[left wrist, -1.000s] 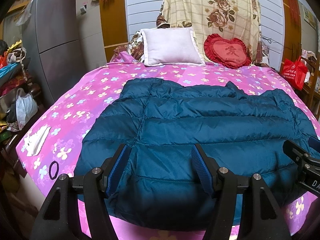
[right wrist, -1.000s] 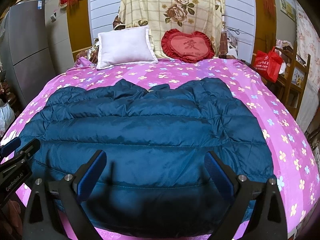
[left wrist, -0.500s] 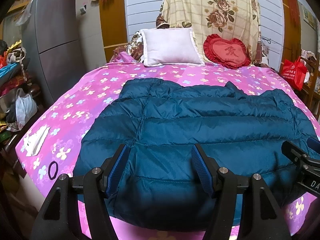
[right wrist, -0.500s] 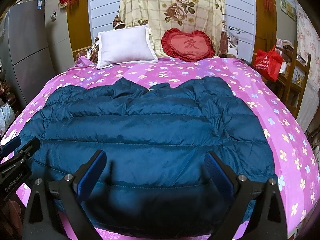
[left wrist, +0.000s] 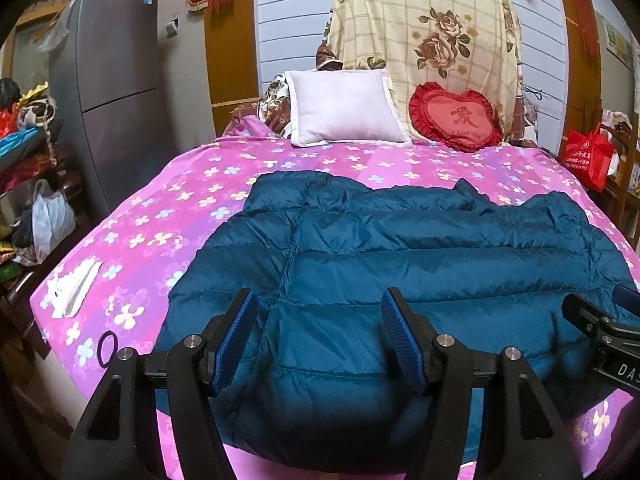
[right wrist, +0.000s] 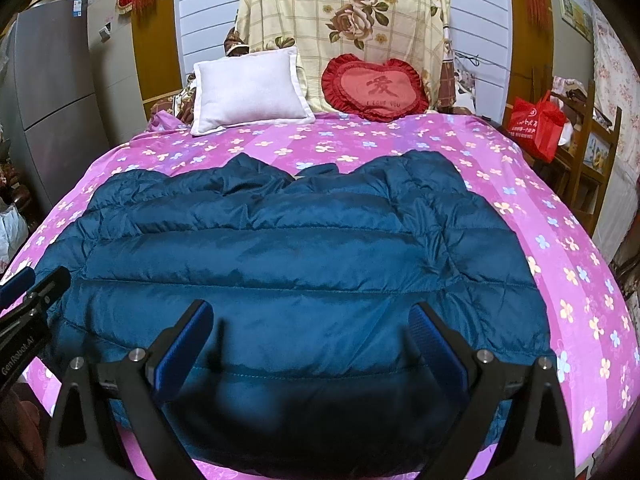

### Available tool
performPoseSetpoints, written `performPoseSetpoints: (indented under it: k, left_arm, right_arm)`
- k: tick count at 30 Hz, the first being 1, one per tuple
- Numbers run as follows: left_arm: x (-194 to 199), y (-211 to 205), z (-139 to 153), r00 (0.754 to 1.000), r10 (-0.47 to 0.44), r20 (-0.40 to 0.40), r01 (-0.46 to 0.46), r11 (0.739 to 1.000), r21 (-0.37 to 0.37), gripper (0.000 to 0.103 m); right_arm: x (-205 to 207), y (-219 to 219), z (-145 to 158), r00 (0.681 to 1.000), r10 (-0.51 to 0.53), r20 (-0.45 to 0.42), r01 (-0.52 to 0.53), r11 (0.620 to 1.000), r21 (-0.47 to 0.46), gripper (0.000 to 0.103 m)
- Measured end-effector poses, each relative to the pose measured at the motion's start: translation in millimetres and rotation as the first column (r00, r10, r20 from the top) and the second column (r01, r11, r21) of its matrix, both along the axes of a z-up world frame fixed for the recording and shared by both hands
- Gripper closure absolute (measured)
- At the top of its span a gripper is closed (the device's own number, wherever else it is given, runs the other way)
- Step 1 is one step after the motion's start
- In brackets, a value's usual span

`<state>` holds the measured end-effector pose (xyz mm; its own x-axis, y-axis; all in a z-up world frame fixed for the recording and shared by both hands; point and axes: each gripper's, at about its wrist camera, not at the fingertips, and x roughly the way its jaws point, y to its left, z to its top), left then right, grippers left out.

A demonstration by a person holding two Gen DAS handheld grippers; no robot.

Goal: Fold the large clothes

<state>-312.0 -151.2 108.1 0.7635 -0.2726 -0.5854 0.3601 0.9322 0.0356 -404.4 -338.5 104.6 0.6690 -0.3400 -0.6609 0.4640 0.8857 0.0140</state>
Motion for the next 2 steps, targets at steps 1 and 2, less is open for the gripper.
performPoseSetpoints:
  k: [1, 2]
  left_arm:
    - [0.5, -0.1, -0.3, 1.0, -0.003, -0.005, 0.003, 1.0, -0.002, 0.058]
    - [1.1, -0.2, -0.5, 1.0, -0.008, -0.015, 0.008, 1.0, -0.005, 0.058]
  right_arm:
    - [0.1, 0.0, 0.2, 1.0, 0.0, -0.001, 0.0, 1.0, 0.0, 0.003]
    - [0.4, -0.5, -0.1, 1.0, 0.001, -0.002, -0.001, 1.0, -0.001, 0.003]
